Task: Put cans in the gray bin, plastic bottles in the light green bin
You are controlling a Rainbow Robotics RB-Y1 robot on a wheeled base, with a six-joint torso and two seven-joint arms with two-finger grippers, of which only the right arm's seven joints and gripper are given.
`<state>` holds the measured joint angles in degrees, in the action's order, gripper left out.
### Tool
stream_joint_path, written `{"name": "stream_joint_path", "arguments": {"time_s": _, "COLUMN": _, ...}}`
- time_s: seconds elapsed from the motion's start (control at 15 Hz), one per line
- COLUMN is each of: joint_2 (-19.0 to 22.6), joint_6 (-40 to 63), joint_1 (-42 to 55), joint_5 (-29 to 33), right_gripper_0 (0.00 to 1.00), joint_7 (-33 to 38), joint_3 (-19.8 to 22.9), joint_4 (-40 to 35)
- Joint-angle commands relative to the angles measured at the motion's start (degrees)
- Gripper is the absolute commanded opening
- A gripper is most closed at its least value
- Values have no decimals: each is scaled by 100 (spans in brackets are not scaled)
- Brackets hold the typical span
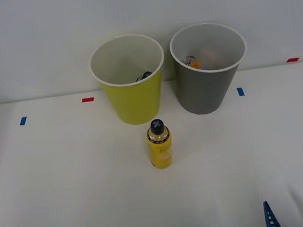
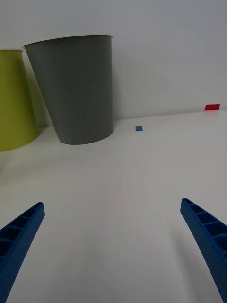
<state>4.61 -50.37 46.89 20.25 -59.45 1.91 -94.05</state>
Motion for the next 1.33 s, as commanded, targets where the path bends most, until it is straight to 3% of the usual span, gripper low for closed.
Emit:
{"name": "stream_joint_path", "arguments": {"time_s": 0.07, "joint_2": -4, "joint_6": 1, "joint_1": 5, "joint_5": 5, "right_gripper_0": 100, "joint_7": 3, "joint_3": 29, "joint_4": 1}}
{"name": "stream_joint_path", "arguments": {"time_s": 1.33, "joint_2": -4, "joint_6": 1, "joint_1": 5, "joint_5": 5, "right_gripper_0": 100, "joint_7": -32, "joint_3": 20, "joint_4": 1}}
